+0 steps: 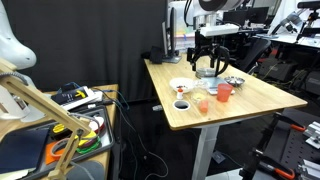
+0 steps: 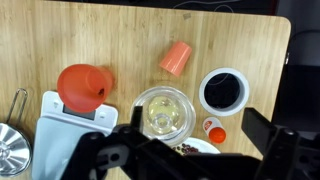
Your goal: Pour the contents in the orange cup into the white bowl
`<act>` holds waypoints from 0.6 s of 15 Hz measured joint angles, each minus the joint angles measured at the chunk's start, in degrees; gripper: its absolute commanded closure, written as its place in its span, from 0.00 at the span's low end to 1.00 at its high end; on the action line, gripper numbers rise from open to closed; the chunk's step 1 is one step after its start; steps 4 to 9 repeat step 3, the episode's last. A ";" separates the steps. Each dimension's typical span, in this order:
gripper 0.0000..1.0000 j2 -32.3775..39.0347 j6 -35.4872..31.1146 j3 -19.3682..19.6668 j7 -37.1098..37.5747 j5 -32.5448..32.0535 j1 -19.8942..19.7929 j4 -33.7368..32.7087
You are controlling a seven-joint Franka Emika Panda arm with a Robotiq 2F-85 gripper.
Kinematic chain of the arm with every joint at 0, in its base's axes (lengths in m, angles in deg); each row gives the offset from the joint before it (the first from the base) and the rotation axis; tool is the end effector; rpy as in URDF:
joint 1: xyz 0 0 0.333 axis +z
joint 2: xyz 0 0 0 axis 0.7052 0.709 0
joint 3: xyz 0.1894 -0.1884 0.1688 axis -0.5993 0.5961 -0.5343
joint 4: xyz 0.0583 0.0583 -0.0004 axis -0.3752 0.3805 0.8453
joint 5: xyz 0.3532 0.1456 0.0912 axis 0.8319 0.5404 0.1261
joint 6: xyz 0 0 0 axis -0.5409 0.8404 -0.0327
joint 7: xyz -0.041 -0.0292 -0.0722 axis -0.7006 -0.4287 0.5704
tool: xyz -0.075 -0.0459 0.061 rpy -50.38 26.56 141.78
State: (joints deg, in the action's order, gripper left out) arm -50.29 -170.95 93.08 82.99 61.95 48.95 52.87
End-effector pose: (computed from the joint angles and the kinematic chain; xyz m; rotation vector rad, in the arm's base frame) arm 0.5217 0.0073 0.2985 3.0530 -0.6507 -0.1978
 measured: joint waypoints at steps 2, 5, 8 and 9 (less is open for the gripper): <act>0.00 0.17 -0.18 0.00 0.00 0.00 0.00 0.00; 0.00 0.17 -0.20 0.00 0.00 0.00 0.00 0.00; 0.00 0.17 -0.20 0.00 0.00 0.00 0.00 0.00; 0.00 0.17 -0.20 0.00 0.00 0.00 0.00 0.00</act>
